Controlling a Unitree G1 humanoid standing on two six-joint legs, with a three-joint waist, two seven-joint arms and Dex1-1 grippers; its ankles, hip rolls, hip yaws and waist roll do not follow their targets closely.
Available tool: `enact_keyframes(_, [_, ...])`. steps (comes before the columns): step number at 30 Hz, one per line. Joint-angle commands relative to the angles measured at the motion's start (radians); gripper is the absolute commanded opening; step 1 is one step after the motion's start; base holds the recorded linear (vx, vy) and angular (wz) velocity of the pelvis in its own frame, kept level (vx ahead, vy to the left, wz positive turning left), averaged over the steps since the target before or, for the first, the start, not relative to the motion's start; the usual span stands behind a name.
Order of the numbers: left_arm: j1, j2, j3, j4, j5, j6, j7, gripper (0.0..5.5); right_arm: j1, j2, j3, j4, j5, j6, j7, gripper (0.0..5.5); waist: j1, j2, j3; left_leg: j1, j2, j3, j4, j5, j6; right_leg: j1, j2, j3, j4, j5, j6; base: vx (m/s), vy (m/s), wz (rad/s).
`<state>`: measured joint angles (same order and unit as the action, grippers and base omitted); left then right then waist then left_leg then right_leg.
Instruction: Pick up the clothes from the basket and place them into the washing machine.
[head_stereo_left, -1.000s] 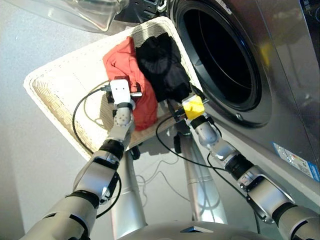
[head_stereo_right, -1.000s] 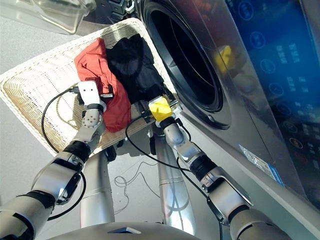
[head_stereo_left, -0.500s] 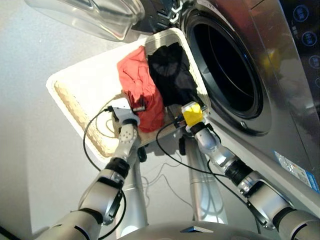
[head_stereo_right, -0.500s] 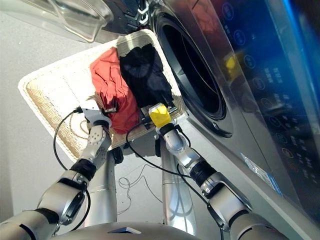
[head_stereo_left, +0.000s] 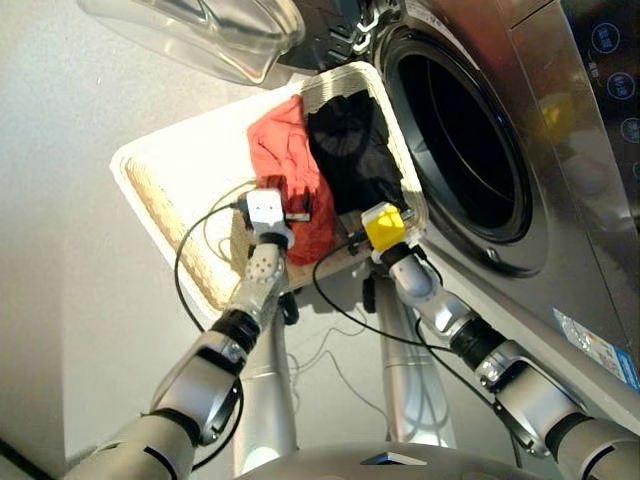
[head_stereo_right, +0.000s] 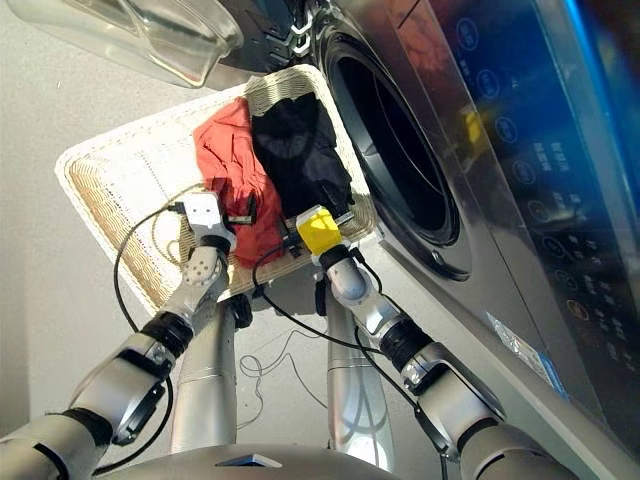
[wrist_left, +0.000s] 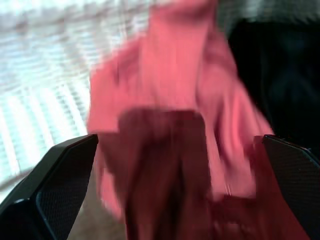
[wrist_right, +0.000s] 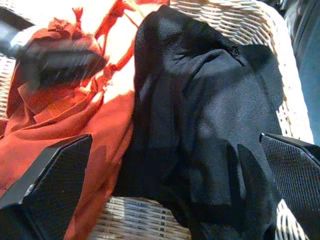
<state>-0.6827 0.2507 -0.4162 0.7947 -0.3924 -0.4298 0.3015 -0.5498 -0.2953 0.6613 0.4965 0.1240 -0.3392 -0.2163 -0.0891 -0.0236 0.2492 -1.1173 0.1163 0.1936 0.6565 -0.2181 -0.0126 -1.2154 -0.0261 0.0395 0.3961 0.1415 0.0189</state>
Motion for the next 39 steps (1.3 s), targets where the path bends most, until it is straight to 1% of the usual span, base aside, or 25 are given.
enact_keyframes(1, [-0.013, 0.032, 0.009, -0.028, 0.080, -0.058, 0.038, 5.50, -0.035, 0.025, 0.033, -0.070, -0.012, -0.085, -0.001, 5.50, -0.030, 0.035, -0.009, -0.034, 0.000, -0.040, -0.035, 0.021, 0.026, 0.034, 0.009, -0.066, 0.016, -0.084, 0.040, 0.000, 0.000, 0.000])
enact_keyframes(3, [-0.016, 0.036, 0.008, -0.032, 0.089, -0.057, 0.043, 5.50, -0.034, 0.024, 0.032, -0.071, -0.009, -0.086, 0.001, 5.50, -0.032, 0.035, -0.009, -0.035, 0.001, -0.040, -0.034, 0.021, 0.025, 0.033, 0.009, -0.066, 0.014, -0.084, 0.041, 0.000, 0.000, 0.000])
enact_keyframes(4, [-0.033, 0.053, -0.009, -0.031, 0.144, -0.054, 0.061, 5.50, -0.030, 0.021, 0.034, -0.072, -0.004, -0.089, 0.008, 5.50, -0.036, 0.037, -0.010, -0.039, 0.001, -0.040, -0.033, 0.022, 0.024, 0.030, 0.011, -0.066, 0.015, -0.084, 0.040, 0.000, 0.000, 0.000])
enact_keyframes(5, [-0.042, 0.055, -0.015, -0.019, 0.158, -0.046, 0.064, 5.50, -0.030, 0.021, 0.039, -0.071, 0.000, -0.091, 0.014, 5.50, -0.038, 0.038, -0.011, -0.040, 0.001, -0.039, -0.033, 0.022, 0.024, 0.027, 0.012, -0.066, 0.015, -0.084, 0.041, 0.000, 0.000, 0.000])
enact_keyframes(7, [-0.061, 0.054, -0.016, 0.018, 0.156, -0.037, 0.066, 5.50, -0.037, 0.025, 0.043, -0.064, 0.005, -0.091, 0.015, 5.50, -0.041, 0.038, -0.013, -0.041, 0.002, -0.038, -0.037, 0.022, 0.024, 0.022, 0.013, -0.064, 0.014, -0.082, 0.041, 0.000, 0.000, 0.000])
enact_keyframes(11, [-0.106, 0.044, 0.010, 0.090, 0.090, -0.020, 0.050, 5.50, -0.058, 0.042, 0.049, -0.054, 0.013, -0.086, 0.013, 5.50, -0.050, 0.038, -0.013, -0.049, 0.004, -0.036, -0.037, 0.021, 0.023, 0.018, 0.015, -0.062, 0.006, -0.078, 0.042, 0.000, 0.000, 0.000])
enact_keyframes(12, [-0.108, 0.044, 0.011, 0.092, 0.089, -0.020, 0.049, 5.50, -0.059, 0.042, 0.050, -0.053, 0.013, -0.086, 0.013, 5.50, -0.050, 0.038, -0.013, -0.049, 0.004, -0.036, -0.037, 0.021, 0.023, 0.018, 0.015, -0.062, 0.006, -0.078, 0.042, 0.000, 0.000, 0.000])
enact_keyframes(13, [-0.133, 0.045, 0.020, 0.121, 0.056, -0.008, 0.031, 5.50, -0.065, 0.049, 0.045, -0.050, 0.026, -0.082, 0.014, 5.50, -0.056, 0.037, -0.013, -0.054, 0.006, -0.035, -0.033, 0.021, 0.023, 0.013, 0.017, -0.062, 0.005, -0.075, 0.042, 0.000, 0.000, 0.000])
enact_keyframes(16, [-0.175, 0.060, 0.035, 0.162, 0.005, 0.006, -0.003, 5.50, -0.080, 0.054, 0.044, -0.043, 0.044, -0.076, 0.020, 5.50, -0.066, 0.034, -0.013, -0.064, 0.009, -0.033, -0.030, 0.021, 0.022, 0.002, 0.022, -0.064, 0.007, -0.071, 0.044, 0.000, 0.000, 0.000])
enact_keyframes(18, [-0.185, 0.063, 0.039, 0.173, -0.008, 0.011, -0.014, 5.50, -0.082, 0.057, 0.043, -0.042, 0.052, -0.074, 0.022, 5.50, -0.068, 0.033, -0.012, -0.068, 0.010, -0.033, -0.027, 0.020, 0.021, -0.002, 0.024, -0.063, 0.007, -0.071, 0.043, 0.000, 0.000, 0.000])
enact_keyframes(19, [-0.204, 0.066, 0.052, 0.206, -0.022, 0.023, -0.025, 5.50, -0.089, 0.063, 0.040, -0.028, 0.064, -0.072, 0.024, 5.50, -0.075, 0.031, -0.010, -0.075, 0.013, -0.031, -0.023, 0.017, 0.021, -0.009, 0.026, -0.062, 0.008, -0.067, 0.044, 0.000, 0.000, 0.000])
enact_keyframes(20, [-0.206, 0.067, 0.052, 0.208, -0.023, 0.023, -0.026, 5.50, -0.090, 0.064, 0.040, -0.028, 0.064, -0.072, 0.024, 5.50, -0.075, 0.031, -0.010, -0.075, 0.013, -0.031, -0.023, 0.017, 0.021, -0.010, 0.026, -0.062, 0.008, -0.067, 0.044, 0.000, 0.000, 0.000])
enact_keyframes(21, [-0.218, 0.065, 0.069, 0.237, -0.066, 0.039, -0.054, 5.50, -0.096, 0.068, 0.041, -0.023, 0.077, -0.066, 0.029, 5.50, -0.081, 0.031, -0.007, -0.084, 0.015, -0.030, -0.016, 0.015, 0.021, -0.016, 0.027, -0.062, 0.008, -0.065, 0.045, 0.000, 0.000, 0.000])
enact_keyframes(23, [-0.229, 0.063, 0.081, 0.246, -0.089, 0.043, -0.065, 5.50, -0.102, 0.072, 0.036, -0.023, 0.091, -0.064, 0.030, 5.50, -0.085, 0.031, -0.001, -0.095, 0.017, -0.029, -0.004, 0.013, 0.019, -0.026, 0.028, -0.062, 0.014, -0.064, 0.044, 0.000, 0.000, 0.000])
enact_keyframes(25, [-0.227, 0.054, 0.109, 0.267, -0.141, 0.050, -0.089, 5.50, -0.101, 0.075, 0.033, -0.023, 0.103, -0.060, 0.034, 5.50, -0.090, 0.029, 0.003, -0.102, 0.018, -0.029, 0.002, 0.009, 0.020, -0.032, 0.030, -0.063, 0.017, -0.065, 0.044, 0.000, 0.000, 0.000])
enact_keyframes(27, [-0.226, 0.052, 0.120, 0.272, -0.153, 0.052, -0.092, 5.50, -0.102, 0.074, 0.031, -0.024, 0.104, -0.058, 0.034, 5.50, -0.092, 0.028, 0.005, -0.110, 0.017, -0.030, 0.008, 0.007, 0.020, -0.036, 0.032, -0.064, 0.019, -0.065, 0.044, 0.000, 0.000, 0.000])
enact_keyframes(28, [-0.217, 0.041, 0.136, 0.275, -0.187, 0.057, -0.104, 5.50, -0.099, 0.077, 0.029, -0.020, 0.105, -0.054, 0.031, 5.50, -0.093, 0.026, 0.009, -0.117, 0.018, -0.030, 0.014, 0.006, 0.021, -0.041, 0.032, -0.065, 0.021, -0.065, 0.044, 0.000, 0.000, 0.000])
enact_keyframes(30, [-0.203, 0.027, 0.146, 0.291, -0.212, 0.067, -0.119, 5.50, -0.096, 0.082, 0.027, -0.014, 0.108, -0.048, 0.029, 5.50, -0.095, 0.023, 0.012, -0.125, 0.019, -0.034, 0.022, 0.005, 0.021, -0.046, 0.032, -0.068, 0.027, -0.067, 0.042, 0.000, 0.000, 0.000])
enact_keyframes(32, [-0.196, 0.020, 0.142, 0.296, -0.200, 0.079, -0.129, 5.50, -0.094, 0.082, 0.025, -0.010, 0.107, -0.044, 0.032, 5.50, -0.096, 0.021, 0.014, -0.132, 0.017, -0.039, 0.029, 0.004, 0.022, -0.050, 0.033, -0.070, 0.032, -0.067, 0.041, 0.000, 0.000, 0.000])
enact_keyframes(33, [-0.189, 0.012, 0.145, 0.305, -0.214, 0.090, -0.148, 5.50, -0.092, 0.080, 0.023, -0.011, 0.106, -0.041, 0.037, 5.50, -0.098, 0.020, 0.013, -0.135, 0.018, -0.041, 0.027, 0.004, 0.022, -0.052, 0.033, -0.071, 0.032, -0.067, 0.041, 0.000, 0.000, 0.000])
enact_keyframes(37, [-0.162, -0.024, 0.171, 0.311, -0.306, 0.103, -0.189, 5.50, -0.087, 0.086, 0.012, 0.005, 0.118, -0.030, 0.038, 5.50, -0.099, 0.019, 0.010, -0.139, 0.014, -0.043, 0.016, 0.008, 0.020, -0.057, 0.030, -0.075, 0.027, -0.066, 0.040, 0.000, 0.000, 0.000])
enact_keyframes(39, [-0.146, -0.047, 0.178, 0.317, -0.326, 0.107, -0.197, 5.50, -0.086, 0.093, 0.009, 0.014, 0.123, -0.026, 0.036, 5.50, -0.098, 0.018, 0.009, -0.138, 0.013, -0.044, 0.014, 0.010, 0.020, -0.055, 0.030, -0.077, 0.027, -0.067, 0.038, 0.000, 0.000, 0.000])
